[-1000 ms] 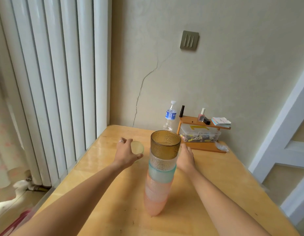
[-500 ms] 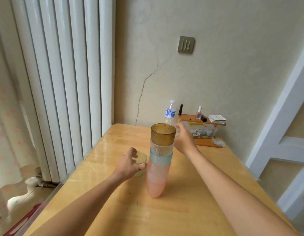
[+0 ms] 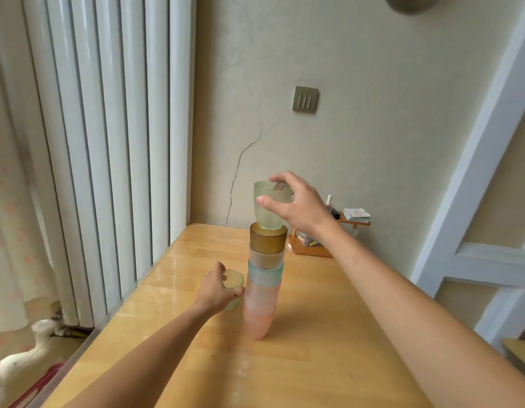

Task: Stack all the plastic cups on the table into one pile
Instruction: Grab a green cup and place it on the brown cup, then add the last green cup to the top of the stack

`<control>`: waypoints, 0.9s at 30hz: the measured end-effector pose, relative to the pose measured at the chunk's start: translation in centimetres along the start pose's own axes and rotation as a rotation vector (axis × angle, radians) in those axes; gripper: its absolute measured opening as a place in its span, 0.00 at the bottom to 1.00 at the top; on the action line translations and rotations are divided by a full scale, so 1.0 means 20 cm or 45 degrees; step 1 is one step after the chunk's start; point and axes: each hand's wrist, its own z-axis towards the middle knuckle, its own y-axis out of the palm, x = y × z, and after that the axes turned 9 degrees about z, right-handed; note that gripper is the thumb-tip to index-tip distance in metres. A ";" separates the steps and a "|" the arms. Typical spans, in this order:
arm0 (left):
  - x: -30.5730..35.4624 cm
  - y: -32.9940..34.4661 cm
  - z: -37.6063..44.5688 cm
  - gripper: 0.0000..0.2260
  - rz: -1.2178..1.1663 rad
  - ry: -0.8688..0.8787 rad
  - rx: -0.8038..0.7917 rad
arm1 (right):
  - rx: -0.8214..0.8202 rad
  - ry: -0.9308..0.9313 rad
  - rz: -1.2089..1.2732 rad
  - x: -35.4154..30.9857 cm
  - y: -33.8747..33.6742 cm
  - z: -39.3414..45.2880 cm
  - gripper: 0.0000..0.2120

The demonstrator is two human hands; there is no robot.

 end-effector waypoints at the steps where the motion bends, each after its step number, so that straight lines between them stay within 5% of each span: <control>1: 0.00 0.00 0.00 0.34 -0.001 -0.003 -0.006 | -0.030 -0.002 -0.012 0.00 0.02 -0.02 0.29; 7: -0.02 0.00 -0.03 0.40 -0.023 -0.021 -0.032 | -0.124 0.015 -0.043 0.09 0.10 -0.14 0.29; 19: 0.08 -0.11 -0.08 0.37 -0.174 -0.010 0.124 | 0.147 0.054 0.177 0.18 0.23 -0.28 0.28; 25: 0.38 -0.40 -0.13 0.38 -0.359 0.143 0.423 | 0.241 0.019 0.276 0.24 0.36 -0.35 0.47; 27: 0.50 -0.50 -0.13 0.37 -0.406 0.205 0.521 | 0.242 0.069 0.320 0.27 0.39 -0.39 0.46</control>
